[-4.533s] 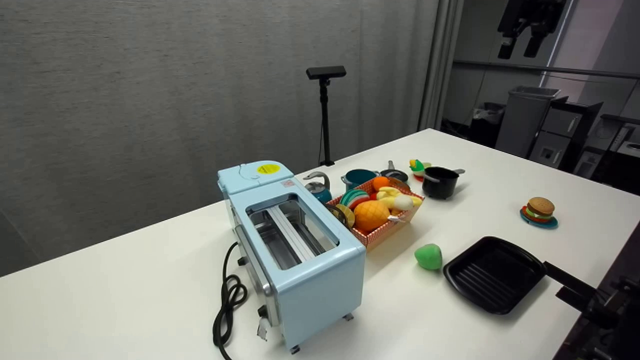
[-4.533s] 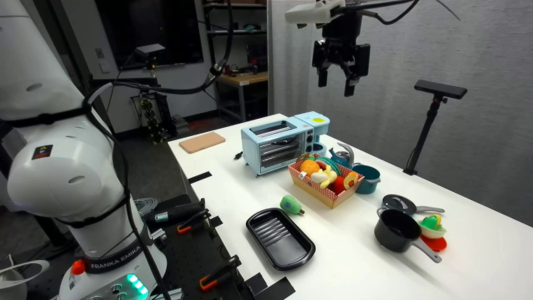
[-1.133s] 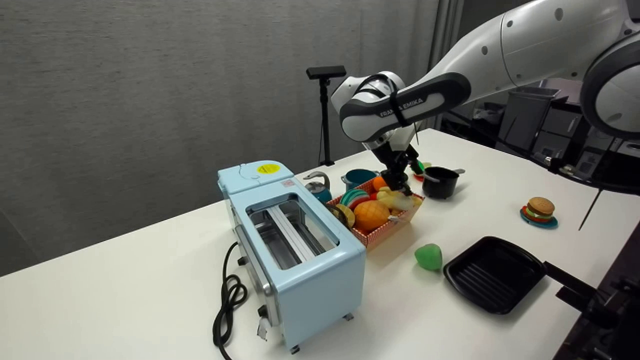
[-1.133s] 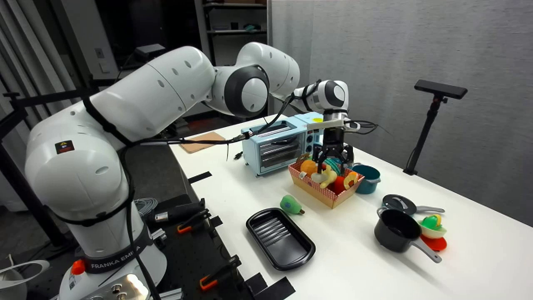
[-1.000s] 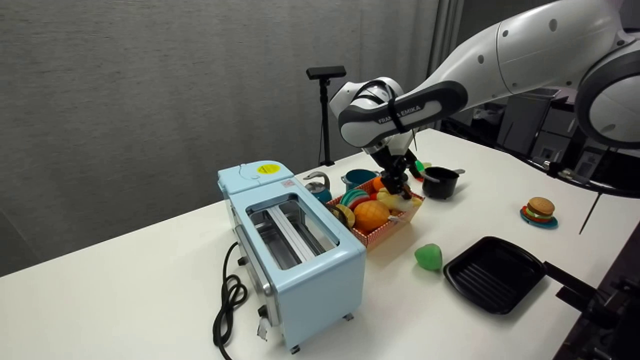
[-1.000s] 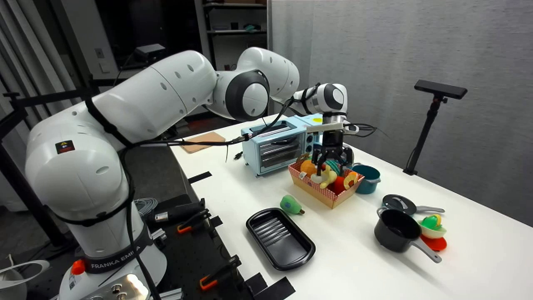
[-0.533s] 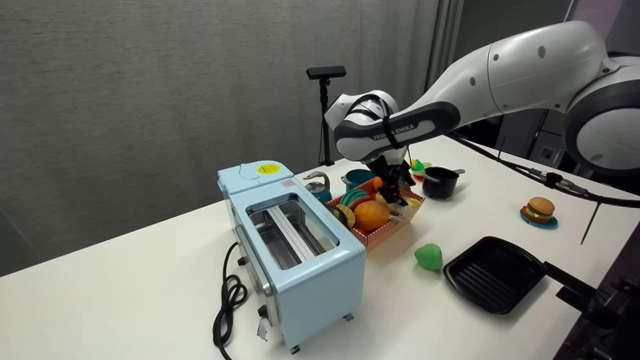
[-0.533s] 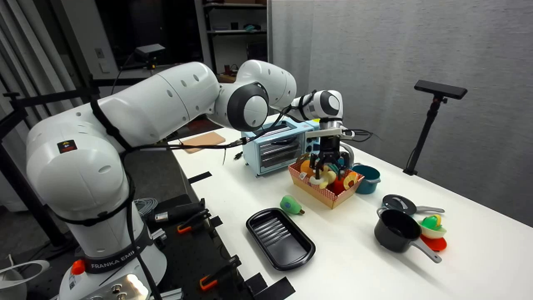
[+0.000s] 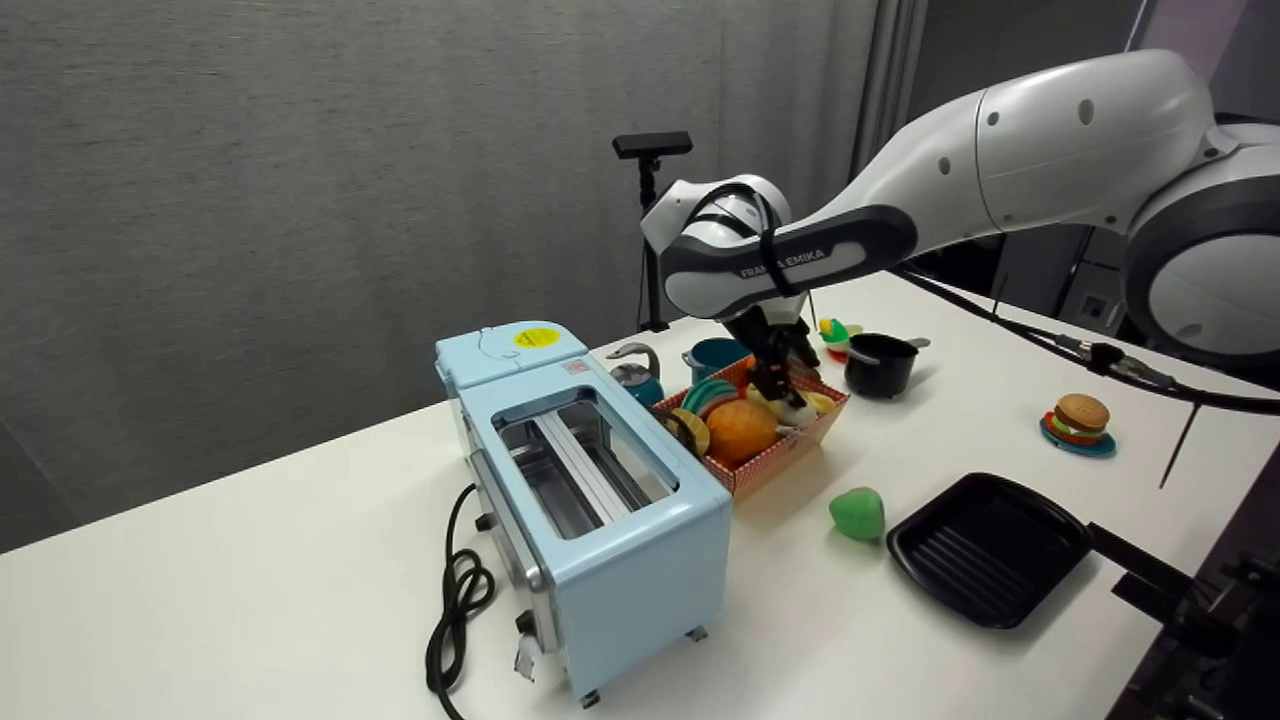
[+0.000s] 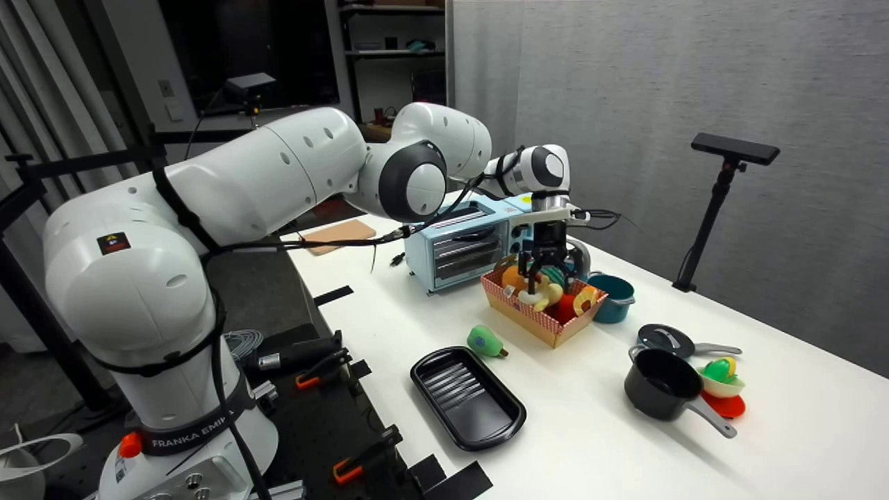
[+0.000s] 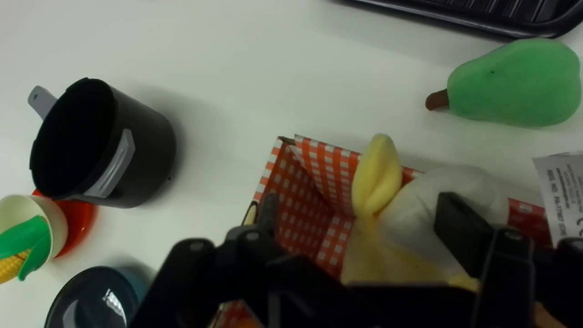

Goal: Take the banana plush toy from the box and put it in the black pot

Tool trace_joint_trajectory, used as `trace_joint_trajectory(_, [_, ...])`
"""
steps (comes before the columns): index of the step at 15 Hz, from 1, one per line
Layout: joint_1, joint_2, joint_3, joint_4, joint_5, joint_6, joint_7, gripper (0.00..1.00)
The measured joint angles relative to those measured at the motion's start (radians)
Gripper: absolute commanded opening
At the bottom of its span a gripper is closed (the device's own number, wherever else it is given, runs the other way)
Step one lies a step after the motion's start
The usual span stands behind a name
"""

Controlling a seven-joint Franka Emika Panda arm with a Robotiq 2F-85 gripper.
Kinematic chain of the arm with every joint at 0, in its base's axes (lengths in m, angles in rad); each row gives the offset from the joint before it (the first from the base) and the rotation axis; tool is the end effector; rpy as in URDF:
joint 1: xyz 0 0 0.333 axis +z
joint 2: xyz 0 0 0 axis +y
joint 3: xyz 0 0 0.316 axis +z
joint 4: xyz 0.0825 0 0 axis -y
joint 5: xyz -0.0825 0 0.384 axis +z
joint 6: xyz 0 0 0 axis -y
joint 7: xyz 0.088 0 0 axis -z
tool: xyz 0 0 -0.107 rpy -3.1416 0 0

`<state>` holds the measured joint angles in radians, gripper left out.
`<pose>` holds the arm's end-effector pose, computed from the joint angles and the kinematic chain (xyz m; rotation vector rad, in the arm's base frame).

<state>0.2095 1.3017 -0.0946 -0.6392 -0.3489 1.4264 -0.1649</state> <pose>0.7391 0.0794 0.1510 2.5690 0.4757 -0.6881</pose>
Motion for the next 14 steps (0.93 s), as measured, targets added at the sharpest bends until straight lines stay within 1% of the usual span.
trace_joint_trajectory(2, [0.010, 0.000, 0.000, 0.010, 0.000, 0.013, 0.000, 0.80])
trace_joint_trajectory(4, [0.018, -0.001, 0.000, 0.014, 0.000, 0.035, -0.002, 0.80])
trace_joint_trajectory(6, [0.024, -0.001, -0.001, 0.015, 0.000, 0.061, -0.003, 0.82])
trace_joint_trajectory(10, [0.032, 0.000, -0.001, 0.014, -0.001, 0.098, -0.008, 0.80])
trace_joint_trajectory(12, [0.032, 0.003, -0.001, 0.013, -0.001, 0.108, -0.008, 0.95])
trace_joint_trajectory(13, [0.032, 0.005, -0.001, 0.013, -0.001, 0.107, -0.009, 0.83])
trace_joint_trajectory(14, [0.031, 0.008, -0.001, 0.012, -0.001, 0.105, -0.009, 0.89])
